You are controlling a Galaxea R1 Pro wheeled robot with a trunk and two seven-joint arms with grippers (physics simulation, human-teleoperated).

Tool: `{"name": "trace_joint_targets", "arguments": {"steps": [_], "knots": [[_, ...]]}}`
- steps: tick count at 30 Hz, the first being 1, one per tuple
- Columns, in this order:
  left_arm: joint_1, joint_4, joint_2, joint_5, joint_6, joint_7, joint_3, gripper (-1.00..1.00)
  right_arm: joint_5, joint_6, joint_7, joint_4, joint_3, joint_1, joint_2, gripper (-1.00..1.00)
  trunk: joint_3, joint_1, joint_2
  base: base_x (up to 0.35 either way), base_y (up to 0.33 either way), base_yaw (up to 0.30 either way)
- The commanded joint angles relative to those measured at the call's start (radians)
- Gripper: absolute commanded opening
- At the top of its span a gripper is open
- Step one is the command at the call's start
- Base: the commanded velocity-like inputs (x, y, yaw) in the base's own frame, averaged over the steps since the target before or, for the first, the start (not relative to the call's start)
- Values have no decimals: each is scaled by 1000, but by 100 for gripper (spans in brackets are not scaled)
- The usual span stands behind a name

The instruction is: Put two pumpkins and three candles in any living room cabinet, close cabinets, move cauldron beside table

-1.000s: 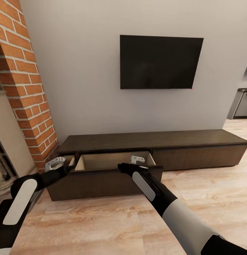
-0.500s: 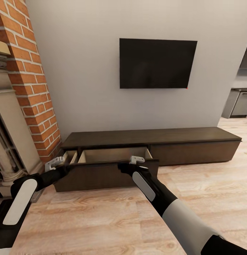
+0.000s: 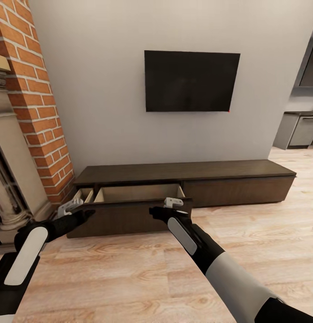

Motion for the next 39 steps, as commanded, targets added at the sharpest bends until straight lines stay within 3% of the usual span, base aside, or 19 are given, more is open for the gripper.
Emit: {"name": "trace_joint_targets", "arguments": {"steps": [1, 6, 14, 16, 18, 20, 24, 29, 34, 39], "knots": [[-1, -1, 0, 10, 2, 9, -1, 100, -8, 1, -8, -1, 3, -1, 0, 100, -1, 0, -1, -6, -21, 0], [0, -3, 0, 10, -17, 7, -17, 100, -6, 1, -4, -2, 4, -1, 0, 100, -1, 0, -1, -2, -8, 0], [0, -1, 0, 6, -89, 8, -72, 100, -5, -2, 0, -1, 3, -1, -2, 100, -26, 30, -57, 0, 0, 0], [0, -1, 0, -21, -111, 8, -103, 100, -4, -5, 0, -1, 6, -1, -2, 100, -32, 38, -71, 0, 0, 0], [0, -1, 0, -85, -165, 8, -131, 100, -2, -29, 0, 0, 11, -1, -2, 100, -39, 46, -85, 0, 0, 0], [0, 1, 0, -118, -216, 8, -151, 100, 4, -64, 0, 4, 16, -1, -2, 100, -45, 53, -99, 0, 0, 0], [1, 21, 0, -142, -275, 8, -191, 100, 81, -131, -5, 16, 38, -1, 0, 100, -60, 58, -105, 0, 0, 0], [1, 54, 0, -161, -311, 8, -205, 100, 162, -235, -7, 43, 44, -1, 1, 100, -79, 60, -106, 0, 0, 0], [1, 62, 0, -177, -373, 8, -210, 100, 198, -340, -3, 111, 50, 0, 3, 100, -98, 63, -108, 0, 0, 0], [1, 63, 0, -180, -382, 8, -228, 100, 205, -377, 0, 162, 58, 1, 5, 100, -118, 65, -109, 0, 0, 0]]}}
